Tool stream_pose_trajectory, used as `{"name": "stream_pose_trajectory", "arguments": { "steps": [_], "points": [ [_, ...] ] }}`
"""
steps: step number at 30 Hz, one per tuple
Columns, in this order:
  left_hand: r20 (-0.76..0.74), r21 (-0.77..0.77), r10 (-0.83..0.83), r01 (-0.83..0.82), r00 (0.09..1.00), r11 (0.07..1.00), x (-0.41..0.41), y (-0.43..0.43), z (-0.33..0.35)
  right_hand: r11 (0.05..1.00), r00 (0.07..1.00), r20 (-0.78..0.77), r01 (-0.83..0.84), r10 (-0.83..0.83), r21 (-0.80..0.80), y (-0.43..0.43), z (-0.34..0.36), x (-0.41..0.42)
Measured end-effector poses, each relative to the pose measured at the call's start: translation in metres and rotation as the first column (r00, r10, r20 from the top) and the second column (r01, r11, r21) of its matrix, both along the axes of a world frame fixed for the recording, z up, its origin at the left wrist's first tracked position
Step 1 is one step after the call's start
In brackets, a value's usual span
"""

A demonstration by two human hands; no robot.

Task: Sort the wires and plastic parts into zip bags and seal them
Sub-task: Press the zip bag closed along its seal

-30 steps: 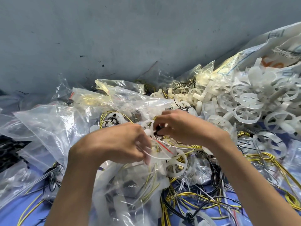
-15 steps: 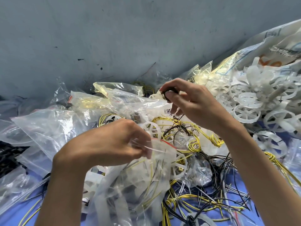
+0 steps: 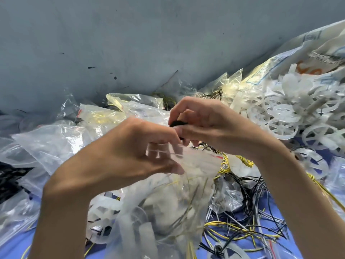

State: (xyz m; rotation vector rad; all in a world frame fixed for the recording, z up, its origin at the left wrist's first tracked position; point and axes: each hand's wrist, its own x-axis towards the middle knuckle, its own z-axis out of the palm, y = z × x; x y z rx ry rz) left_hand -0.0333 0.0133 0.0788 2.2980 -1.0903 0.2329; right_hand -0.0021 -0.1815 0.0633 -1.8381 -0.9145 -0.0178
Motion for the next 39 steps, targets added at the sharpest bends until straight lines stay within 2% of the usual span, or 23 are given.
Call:
{"name": "stream_pose_trajectory", "arguments": {
  "steps": [3, 5, 11, 13, 16, 19, 23, 25, 29, 32, 35, 39],
  "points": [
    [0.108, -0.077, -0.01, 0.018, 0.994, 0.997, -0.001, 0.0, 0.004, 0.995, 0.997, 0.019, -0.072, 0.073, -0.065, 0.001, 0.002, -0.004],
    [0.115, -0.141, -0.018, 0.034, 0.993, 0.989, -0.002, -0.002, 0.005, 0.99, 0.995, 0.021, -0.092, 0.094, -0.109, 0.001, 0.003, -0.007],
    [0.209, -0.284, 0.163, -0.1, 0.964, 0.954, 0.001, -0.003, 0.003, 0.965, 0.965, -0.179, -0.219, 0.192, -0.145, -0.007, 0.013, -0.012],
    [0.22, -0.359, 0.244, -0.154, 0.945, 0.921, 0.003, -0.001, 0.003, 0.961, 0.972, -0.14, -0.21, 0.187, -0.179, -0.01, 0.015, -0.015],
    [0.161, -0.43, 0.322, -0.227, 0.933, 0.874, 0.008, 0.005, 0.002, 0.963, 0.994, 0.015, -0.102, 0.109, -0.249, -0.012, 0.017, -0.019],
    [0.065, -0.361, 0.3, -0.257, 0.952, 0.896, 0.017, 0.013, -0.005, 0.963, 0.993, 0.094, -0.043, 0.07, -0.265, -0.012, 0.02, -0.02],
    [-0.097, -0.066, 0.372, -0.379, 0.923, 0.923, 0.032, 0.026, -0.019, 0.978, 0.989, 0.041, -0.136, 0.144, -0.159, -0.014, 0.023, -0.026],
    [-0.166, 0.041, 0.379, -0.378, 0.91, 0.925, 0.038, 0.033, -0.024, 0.977, 0.987, 0.026, -0.154, 0.16, -0.15, -0.015, 0.024, -0.028],
    [-0.3, 0.096, 0.382, -0.37, 0.874, 0.924, 0.042, 0.043, -0.028, 0.974, 0.99, 0.005, -0.14, 0.143, -0.176, -0.02, 0.026, -0.028],
    [-0.34, 0.131, 0.4, -0.378, 0.851, 0.916, 0.045, 0.053, -0.032, 0.978, 0.991, 0.024, -0.122, 0.128, -0.169, -0.021, 0.028, -0.029],
    [-0.262, 0.092, 0.388, -0.377, 0.884, 0.922, 0.045, 0.058, -0.03, 0.984, 0.992, 0.052, -0.102, 0.111, -0.143, -0.023, 0.03, -0.029],
    [-0.011, -0.119, 0.402, -0.4, 0.916, 0.909, 0.039, 0.054, -0.023, 0.989, 0.996, 0.078, -0.033, 0.044, -0.142, -0.027, 0.03, -0.028]
  ]
}}
